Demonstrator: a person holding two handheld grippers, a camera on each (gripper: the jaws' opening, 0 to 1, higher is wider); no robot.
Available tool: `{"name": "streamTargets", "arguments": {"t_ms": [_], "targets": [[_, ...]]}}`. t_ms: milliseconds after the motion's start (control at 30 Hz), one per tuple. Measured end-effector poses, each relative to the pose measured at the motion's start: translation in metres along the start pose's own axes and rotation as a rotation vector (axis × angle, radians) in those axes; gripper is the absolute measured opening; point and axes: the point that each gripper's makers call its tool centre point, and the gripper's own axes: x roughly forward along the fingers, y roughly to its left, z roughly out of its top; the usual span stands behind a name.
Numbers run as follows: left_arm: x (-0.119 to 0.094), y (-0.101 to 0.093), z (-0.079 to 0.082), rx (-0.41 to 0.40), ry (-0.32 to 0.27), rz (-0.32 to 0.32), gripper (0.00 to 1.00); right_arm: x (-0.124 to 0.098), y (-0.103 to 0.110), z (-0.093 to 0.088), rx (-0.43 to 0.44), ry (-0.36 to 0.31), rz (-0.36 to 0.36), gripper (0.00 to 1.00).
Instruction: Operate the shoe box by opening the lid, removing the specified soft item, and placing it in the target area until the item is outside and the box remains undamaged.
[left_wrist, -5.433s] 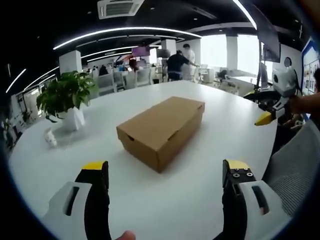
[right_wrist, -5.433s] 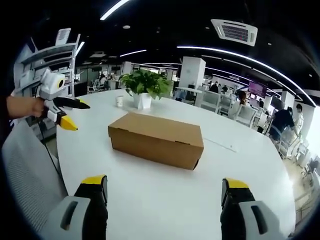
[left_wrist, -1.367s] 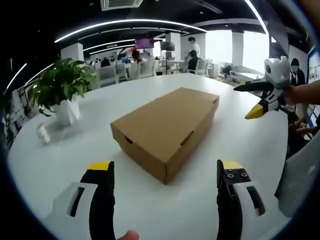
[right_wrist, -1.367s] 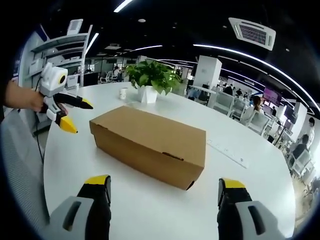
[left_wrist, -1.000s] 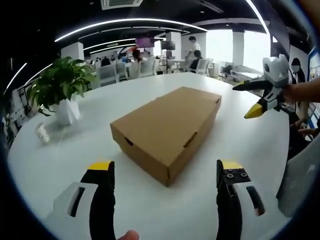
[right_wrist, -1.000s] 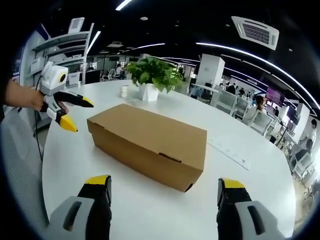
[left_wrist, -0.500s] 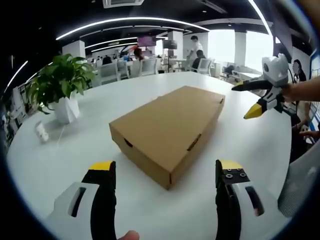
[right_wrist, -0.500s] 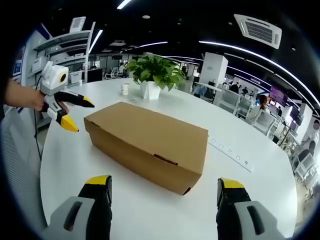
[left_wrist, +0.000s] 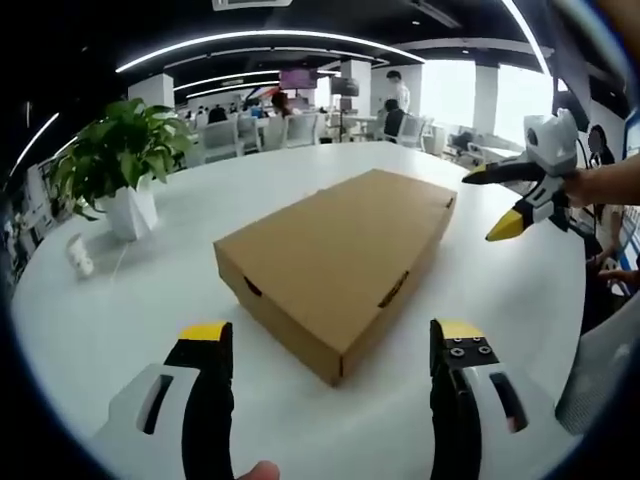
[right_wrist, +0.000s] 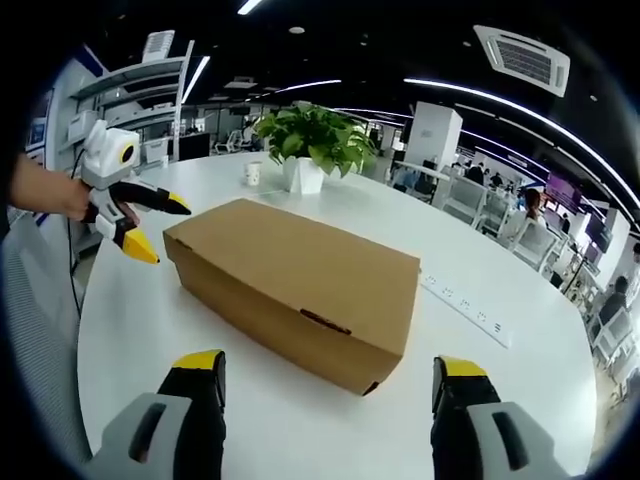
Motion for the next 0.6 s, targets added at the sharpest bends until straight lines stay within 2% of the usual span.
{"name": "streamTargets", "arguments": {"t_ms": [600], "targets": [[0.01,0.003,0.005,-0.039,-0.008,0.021,0.77,0.016,-0.012,0.006,0.036,-0.001,0.033,0.8]]}}
